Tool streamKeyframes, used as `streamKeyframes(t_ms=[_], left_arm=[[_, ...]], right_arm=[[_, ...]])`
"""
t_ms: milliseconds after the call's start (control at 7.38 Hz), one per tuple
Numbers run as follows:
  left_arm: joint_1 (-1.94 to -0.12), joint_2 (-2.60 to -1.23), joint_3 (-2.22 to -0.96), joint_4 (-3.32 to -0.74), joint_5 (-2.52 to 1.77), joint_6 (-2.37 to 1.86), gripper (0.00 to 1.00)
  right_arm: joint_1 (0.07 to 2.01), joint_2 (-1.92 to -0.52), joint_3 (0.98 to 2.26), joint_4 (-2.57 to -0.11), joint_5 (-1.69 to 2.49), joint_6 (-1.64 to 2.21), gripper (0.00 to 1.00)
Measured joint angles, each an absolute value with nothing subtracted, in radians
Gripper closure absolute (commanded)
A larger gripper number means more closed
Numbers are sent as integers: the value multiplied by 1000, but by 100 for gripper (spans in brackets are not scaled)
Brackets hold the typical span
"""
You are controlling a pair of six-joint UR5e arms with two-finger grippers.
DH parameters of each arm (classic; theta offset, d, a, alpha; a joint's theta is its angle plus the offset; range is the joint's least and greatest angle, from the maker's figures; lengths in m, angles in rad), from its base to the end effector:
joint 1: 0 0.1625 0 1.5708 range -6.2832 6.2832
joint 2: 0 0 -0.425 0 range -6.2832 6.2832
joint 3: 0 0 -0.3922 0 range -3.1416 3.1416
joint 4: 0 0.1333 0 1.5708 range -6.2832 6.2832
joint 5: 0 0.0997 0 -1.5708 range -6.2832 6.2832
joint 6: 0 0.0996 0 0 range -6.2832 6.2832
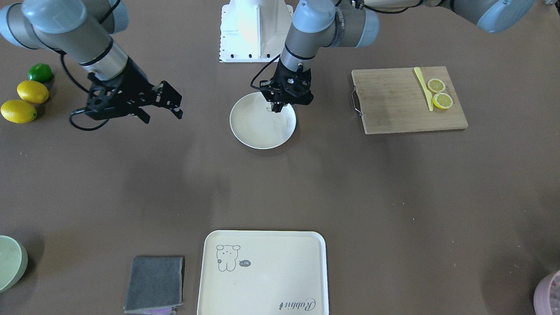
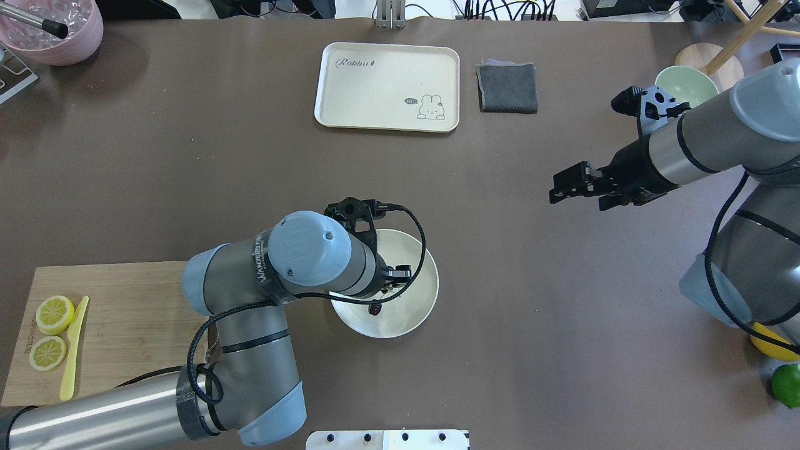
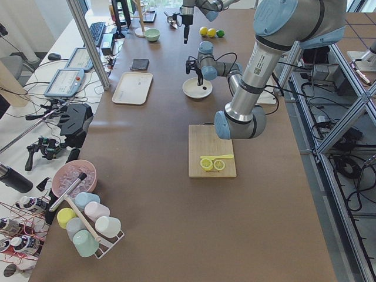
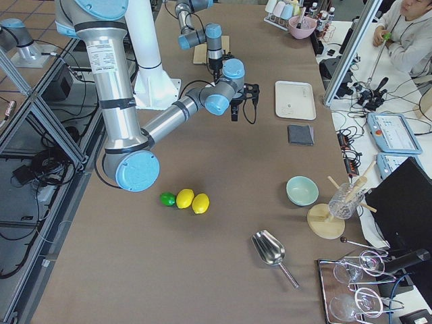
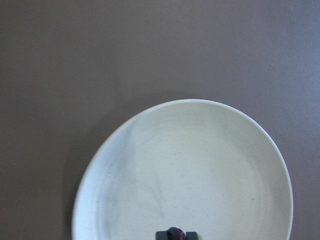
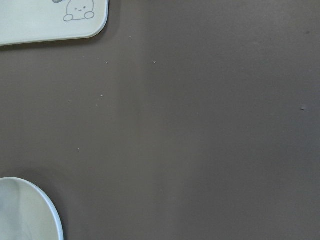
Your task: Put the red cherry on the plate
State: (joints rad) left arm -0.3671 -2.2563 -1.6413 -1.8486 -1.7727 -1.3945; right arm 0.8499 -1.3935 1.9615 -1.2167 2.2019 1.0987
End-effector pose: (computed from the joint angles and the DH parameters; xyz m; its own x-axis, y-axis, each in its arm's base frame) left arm 0.6027 -0.3532 0.1867 0.5035 -0.0095 -0.8639 0.1041 0.9933 0.0497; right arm -0.2938 -0.4473 0.3390 0.4898 0.0012 0.8718 -0.0824 0.9956 0.0449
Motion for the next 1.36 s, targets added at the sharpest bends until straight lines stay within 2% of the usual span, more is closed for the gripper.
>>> streamKeyframes(t_ms=[271, 542, 678, 949, 1356], left_arm=[[-362, -2283, -1575, -1910, -1763, -1399, 2], [-364, -2299, -1562, -1928, -1726, -1398, 2], [-374, -2280, -1597, -1922, -1715, -1392, 2], [-456, -2181, -1735, -1848, -1768, -1314, 2], [-692, -1972, -1850, -1790, -1963, -1001, 2]], right_arm=[[882, -1439, 1966, -1215, 2224, 1022, 0], [933, -1491, 1961, -1214, 2272, 913, 0], [957, -1506, 1951, -1214, 2288, 870, 0], [997, -1514, 1931, -1216, 2295, 838, 0], [1066, -1549, 1879, -1217, 2289, 696, 0]])
